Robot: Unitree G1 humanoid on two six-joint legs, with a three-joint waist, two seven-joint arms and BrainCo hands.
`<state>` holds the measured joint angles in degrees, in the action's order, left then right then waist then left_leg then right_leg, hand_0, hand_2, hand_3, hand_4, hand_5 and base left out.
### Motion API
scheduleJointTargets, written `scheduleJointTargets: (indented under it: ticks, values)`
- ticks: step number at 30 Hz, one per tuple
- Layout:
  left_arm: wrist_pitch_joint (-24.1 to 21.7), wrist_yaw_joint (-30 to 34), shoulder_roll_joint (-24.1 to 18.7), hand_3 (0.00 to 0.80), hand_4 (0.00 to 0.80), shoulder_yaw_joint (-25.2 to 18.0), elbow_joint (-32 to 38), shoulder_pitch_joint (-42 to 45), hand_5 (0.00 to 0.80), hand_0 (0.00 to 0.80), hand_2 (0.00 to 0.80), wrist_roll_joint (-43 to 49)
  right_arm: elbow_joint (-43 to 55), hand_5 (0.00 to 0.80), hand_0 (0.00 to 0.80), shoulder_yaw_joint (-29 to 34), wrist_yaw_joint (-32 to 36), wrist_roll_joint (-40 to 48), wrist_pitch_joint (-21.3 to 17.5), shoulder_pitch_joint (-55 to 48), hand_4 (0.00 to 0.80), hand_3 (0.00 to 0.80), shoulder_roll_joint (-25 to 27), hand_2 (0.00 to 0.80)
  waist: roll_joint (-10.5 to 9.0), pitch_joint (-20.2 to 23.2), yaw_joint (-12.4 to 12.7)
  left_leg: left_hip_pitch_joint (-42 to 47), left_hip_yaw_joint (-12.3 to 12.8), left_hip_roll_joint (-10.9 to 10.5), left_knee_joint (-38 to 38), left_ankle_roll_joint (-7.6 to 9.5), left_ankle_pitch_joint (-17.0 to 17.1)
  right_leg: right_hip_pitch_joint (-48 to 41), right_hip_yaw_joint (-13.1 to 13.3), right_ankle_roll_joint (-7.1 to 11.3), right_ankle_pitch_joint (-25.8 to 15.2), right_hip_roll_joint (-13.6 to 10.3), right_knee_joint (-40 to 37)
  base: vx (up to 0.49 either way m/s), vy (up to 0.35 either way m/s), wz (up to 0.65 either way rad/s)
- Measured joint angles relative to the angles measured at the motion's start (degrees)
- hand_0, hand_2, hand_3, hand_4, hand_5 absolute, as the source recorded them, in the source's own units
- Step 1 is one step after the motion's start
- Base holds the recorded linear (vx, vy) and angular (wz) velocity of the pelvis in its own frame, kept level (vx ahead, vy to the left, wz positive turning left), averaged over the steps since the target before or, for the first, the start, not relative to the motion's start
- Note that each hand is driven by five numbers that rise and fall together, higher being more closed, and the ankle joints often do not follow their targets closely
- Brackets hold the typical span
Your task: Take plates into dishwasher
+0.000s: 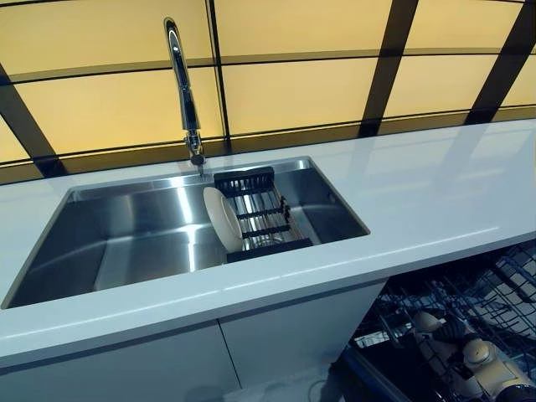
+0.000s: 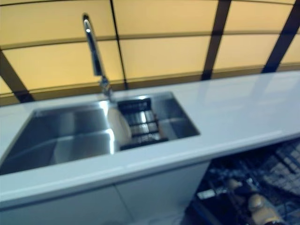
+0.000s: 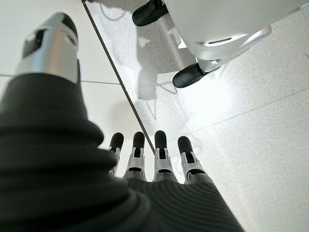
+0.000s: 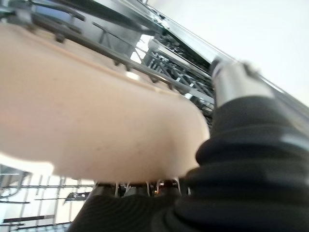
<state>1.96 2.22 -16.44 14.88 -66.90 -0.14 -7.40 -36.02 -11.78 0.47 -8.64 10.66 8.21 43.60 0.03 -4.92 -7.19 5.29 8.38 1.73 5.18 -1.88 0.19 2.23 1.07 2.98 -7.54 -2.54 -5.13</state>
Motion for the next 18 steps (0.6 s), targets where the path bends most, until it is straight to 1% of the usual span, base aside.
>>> scheduleJointTargets:
  ticks: [2,7,9,10,13,15,18]
  values:
    - [0.01,-0.01,0.0,0.0,0.0,-0.18,0.39,0.0,0.0,0.0,0.0,0.0,2.21,0.0,0.0,0.53,0.0,0.36,0.77,-0.07,0.0,0.0,0.94,0.0,0.06,-0.11,-0.02,0.01,0.05,0.0,0.0,0.0,0.0,0.0,0.04,0.0,0.0,-0.01,0.0,0.0,0.0,0.0]
    - [0.08,0.0,-0.01,0.0,0.0,-0.32,0.78,-0.14,0.0,0.0,0.0,-0.01,7.05,0.0,0.0,3.2,0.54,0.61,2.24,0.01,0.0,0.0,3.98,0.0,-0.54,-0.8,-0.44,0.09,0.25,-0.01,0.0,-0.04,0.0,0.0,0.24,0.02,-0.01,0.06,0.01,0.0,0.0,0.0]
    - [0.12,-0.01,-0.03,0.0,0.0,-0.35,0.78,-0.15,0.0,0.0,0.0,-0.01,8.2,0.0,0.0,4.27,1.72,1.06,3.31,0.68,0.0,0.0,7.1,0.0,-1.0,-1.08,-0.59,0.17,0.48,-0.04,0.0,-0.04,-0.02,0.0,0.71,0.05,-0.03,0.1,0.01,0.01,0.013,-0.04]
    - [0.12,-0.01,-0.04,0.0,0.0,-0.35,0.78,-0.15,0.0,0.0,0.0,-0.02,8.19,0.0,0.0,5.11,1.79,1.12,3.51,1.0,0.0,0.0,7.68,0.0,-1.17,-1.17,-0.67,0.21,0.56,-0.04,0.0,-0.04,-0.02,0.0,0.85,0.06,-0.04,0.12,0.01,0.008,0.016,-0.07]
    - [0.12,-0.03,-0.11,0.0,0.0,-0.38,0.77,-0.23,0.0,0.0,0.0,-0.05,8.42,0.0,0.0,7.86,2.58,1.79,4.07,2.05,0.0,0.0,12.14,0.0,-1.91,-1.6,-1.57,0.48,0.94,-0.04,0.01,-0.03,-0.04,-0.07,1.29,0.08,-0.06,0.21,0.03,0.008,0.017,-0.07]
    - [0.13,-0.07,-0.09,0.0,0.0,-0.37,0.77,-0.35,0.0,0.0,0.0,-0.1,8.41,0.0,0.0,9.35,3.05,2.66,4.54,2.42,0.0,0.0,15.03,0.0,-2.44,-1.84,-1.69,0.91,1.06,0.02,0.02,-0.1,-0.11,-0.29,1.59,0.09,-0.06,0.32,0.04,0.012,0.016,-0.11]
    - [0.16,-0.12,-0.09,0.0,0.0,-0.38,0.77,-0.63,0.0,0.0,0.0,-0.11,8.59,0.0,0.0,9.91,4.89,4.54,5.5,3.23,0.0,0.0,18.64,0.0,-3.01,-1.94,-2.97,1.01,1.1,-0.02,0.03,-0.11,-0.16,-0.36,1.69,0.09,-0.06,0.33,0.04,0.003,0.006,-0.01]
